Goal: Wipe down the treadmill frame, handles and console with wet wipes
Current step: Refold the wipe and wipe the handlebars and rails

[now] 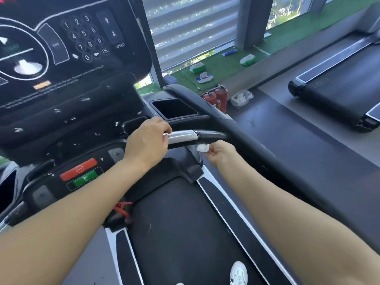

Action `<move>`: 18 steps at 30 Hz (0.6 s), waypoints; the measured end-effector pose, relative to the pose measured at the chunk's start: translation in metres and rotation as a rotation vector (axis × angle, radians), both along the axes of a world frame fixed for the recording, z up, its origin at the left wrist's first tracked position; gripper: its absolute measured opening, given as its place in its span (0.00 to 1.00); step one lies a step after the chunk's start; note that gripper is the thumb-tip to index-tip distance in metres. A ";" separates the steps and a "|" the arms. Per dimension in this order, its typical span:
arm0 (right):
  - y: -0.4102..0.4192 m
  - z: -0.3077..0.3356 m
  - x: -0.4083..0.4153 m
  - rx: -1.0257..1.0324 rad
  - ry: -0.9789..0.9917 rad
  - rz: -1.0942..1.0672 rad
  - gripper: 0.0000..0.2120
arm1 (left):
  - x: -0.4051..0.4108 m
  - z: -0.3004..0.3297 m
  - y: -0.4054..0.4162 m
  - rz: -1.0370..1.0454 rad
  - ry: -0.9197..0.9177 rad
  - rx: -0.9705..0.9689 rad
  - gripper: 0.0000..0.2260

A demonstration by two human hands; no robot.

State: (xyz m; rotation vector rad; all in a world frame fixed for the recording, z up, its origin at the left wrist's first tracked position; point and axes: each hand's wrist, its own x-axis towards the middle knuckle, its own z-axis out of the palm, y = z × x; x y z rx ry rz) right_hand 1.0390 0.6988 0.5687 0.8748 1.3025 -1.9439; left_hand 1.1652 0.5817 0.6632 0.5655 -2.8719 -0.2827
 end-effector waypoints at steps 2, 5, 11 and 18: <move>-0.010 0.006 0.012 -0.043 -0.007 0.094 0.23 | 0.006 0.004 -0.007 0.017 0.009 -0.002 0.09; -0.022 0.020 0.033 -0.117 0.012 0.247 0.21 | 0.015 0.009 -0.013 0.032 0.024 0.007 0.10; -0.052 0.047 0.083 -0.201 0.011 0.397 0.18 | 0.034 0.018 -0.021 0.063 0.025 0.000 0.11; -0.032 0.071 0.092 -0.322 0.051 0.483 0.13 | 0.048 0.021 -0.034 0.085 0.071 0.034 0.11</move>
